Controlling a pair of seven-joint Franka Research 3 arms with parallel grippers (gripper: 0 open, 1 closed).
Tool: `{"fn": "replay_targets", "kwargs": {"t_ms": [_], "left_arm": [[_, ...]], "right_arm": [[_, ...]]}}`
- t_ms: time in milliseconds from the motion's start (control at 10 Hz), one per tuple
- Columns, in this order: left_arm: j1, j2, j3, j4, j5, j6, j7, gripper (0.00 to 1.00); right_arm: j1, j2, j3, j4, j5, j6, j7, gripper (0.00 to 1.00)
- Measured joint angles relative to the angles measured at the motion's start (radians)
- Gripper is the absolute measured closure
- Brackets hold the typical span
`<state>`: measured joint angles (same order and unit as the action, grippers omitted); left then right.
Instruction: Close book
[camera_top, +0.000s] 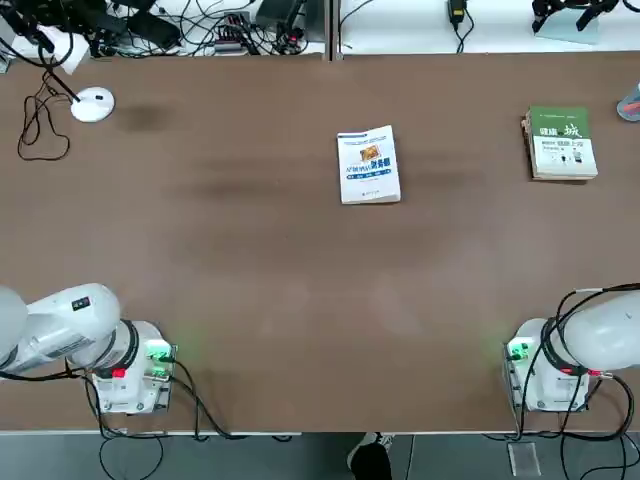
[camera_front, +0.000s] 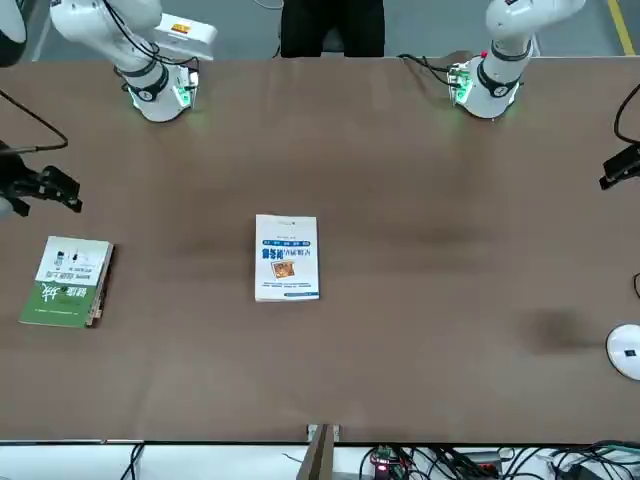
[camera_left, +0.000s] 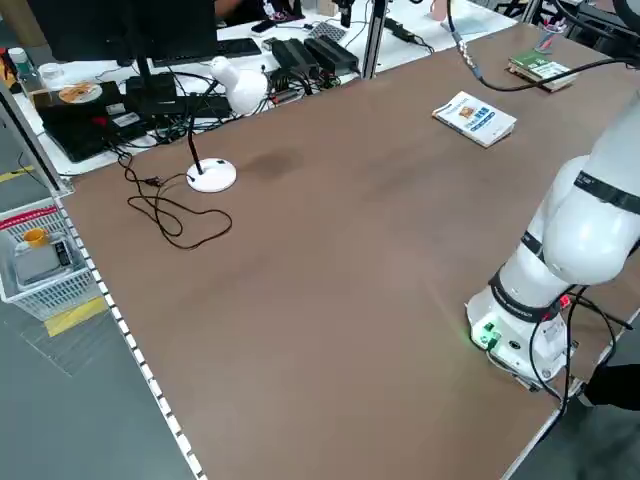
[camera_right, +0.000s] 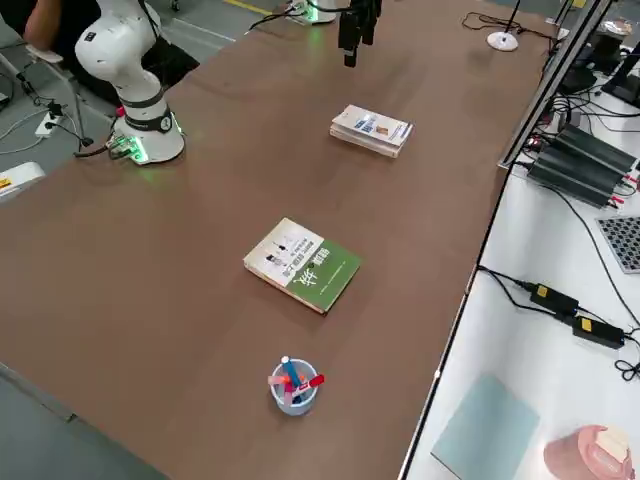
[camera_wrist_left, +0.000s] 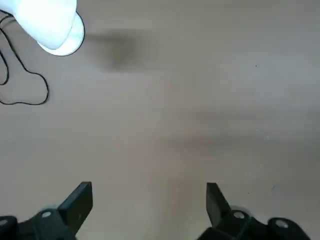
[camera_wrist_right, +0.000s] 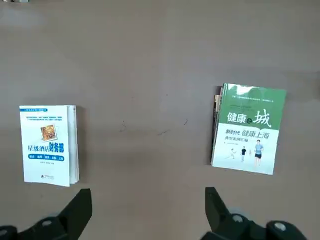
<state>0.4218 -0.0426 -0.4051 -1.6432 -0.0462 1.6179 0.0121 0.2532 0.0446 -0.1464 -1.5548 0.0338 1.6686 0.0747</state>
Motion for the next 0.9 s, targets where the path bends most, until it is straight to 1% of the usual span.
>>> {"fn": "replay_targets", "kwargs": {"t_ms": [900], "left_arm": [[-0.001, 0.0, -0.003, 0.0, 0.0, -0.001, 0.0, 0.0]], "right_arm": [[0.0, 0.0, 0.008, -0.001, 0.0, -0.01, 0.01, 0.0]]}}
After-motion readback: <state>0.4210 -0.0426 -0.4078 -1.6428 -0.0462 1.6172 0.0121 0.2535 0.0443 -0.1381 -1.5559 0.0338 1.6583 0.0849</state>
